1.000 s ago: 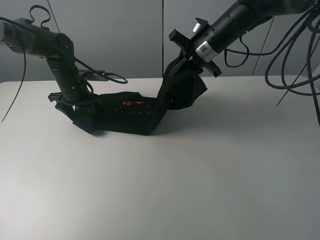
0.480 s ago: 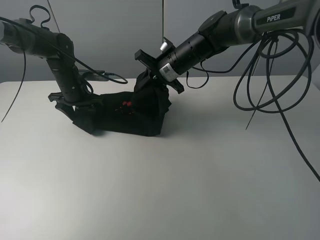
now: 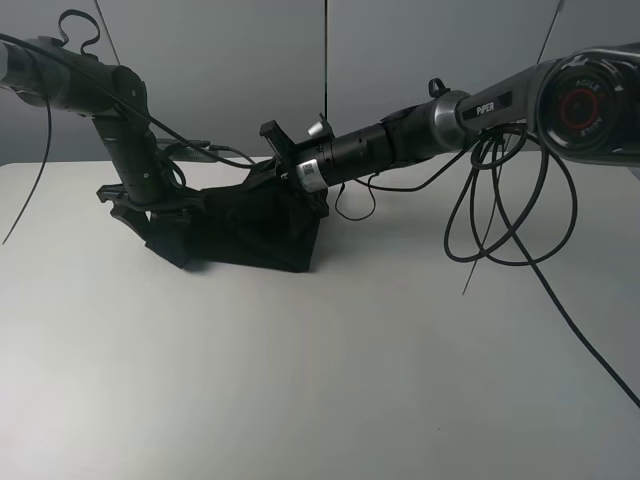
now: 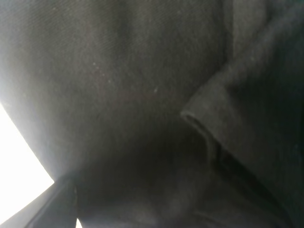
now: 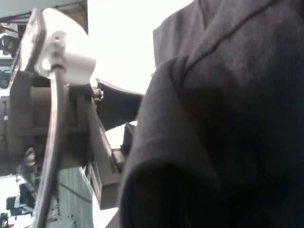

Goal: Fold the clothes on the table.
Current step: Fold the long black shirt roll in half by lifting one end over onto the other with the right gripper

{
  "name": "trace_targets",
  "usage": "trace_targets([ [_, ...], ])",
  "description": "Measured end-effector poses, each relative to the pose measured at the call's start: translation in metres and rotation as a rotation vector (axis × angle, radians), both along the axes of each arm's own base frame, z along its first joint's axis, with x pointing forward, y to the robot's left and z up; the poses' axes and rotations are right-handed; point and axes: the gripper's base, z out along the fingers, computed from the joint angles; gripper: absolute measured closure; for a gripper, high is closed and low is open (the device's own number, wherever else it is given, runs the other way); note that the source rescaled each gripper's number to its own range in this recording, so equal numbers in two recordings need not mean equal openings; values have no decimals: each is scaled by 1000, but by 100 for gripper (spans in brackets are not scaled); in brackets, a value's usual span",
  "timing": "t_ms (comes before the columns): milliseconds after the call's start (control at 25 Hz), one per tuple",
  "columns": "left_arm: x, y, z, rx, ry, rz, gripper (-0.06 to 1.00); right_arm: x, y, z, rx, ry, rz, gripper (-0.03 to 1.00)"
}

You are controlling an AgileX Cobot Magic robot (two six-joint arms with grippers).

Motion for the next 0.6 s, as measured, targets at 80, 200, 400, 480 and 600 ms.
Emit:
trace_targets([
  [80,0,0,0,-3,1,0,-2,-4,8,-2,-14,-25,9,87],
  [200,0,0,0,-3,1,-2,-2,-5,15,-1,1,-49,-2,87],
  [400,0,0,0,-4,1,-2,-2,0,15,-1,0,-78,-51,87],
  [480,0,0,0,-4,1,-2,-2,2,17,-1,12,-79,-57,87],
  [600,0,0,0,-5,1,-3,-2,6,21,-4,55,-69,-54,87],
])
